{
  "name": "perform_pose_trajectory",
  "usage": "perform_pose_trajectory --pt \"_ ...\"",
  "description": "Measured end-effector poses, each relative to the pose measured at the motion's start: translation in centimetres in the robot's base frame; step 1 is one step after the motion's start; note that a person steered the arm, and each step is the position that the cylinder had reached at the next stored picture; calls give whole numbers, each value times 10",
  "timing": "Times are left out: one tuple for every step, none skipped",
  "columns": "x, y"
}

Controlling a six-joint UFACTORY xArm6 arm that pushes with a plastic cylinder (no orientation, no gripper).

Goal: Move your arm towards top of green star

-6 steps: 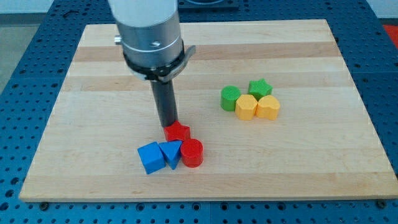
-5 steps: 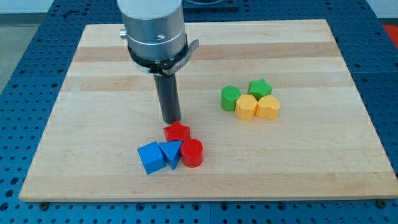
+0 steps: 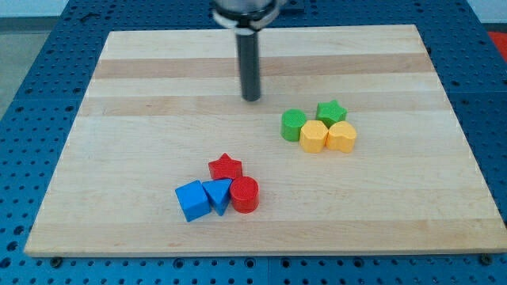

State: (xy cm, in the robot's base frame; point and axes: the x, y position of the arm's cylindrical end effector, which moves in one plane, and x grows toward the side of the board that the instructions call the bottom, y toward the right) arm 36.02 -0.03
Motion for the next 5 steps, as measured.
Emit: perform_pose_trajectory --pt "1 34" --pt "9 73" --pt "15 116" --pt "51 120" --pt "89 120"
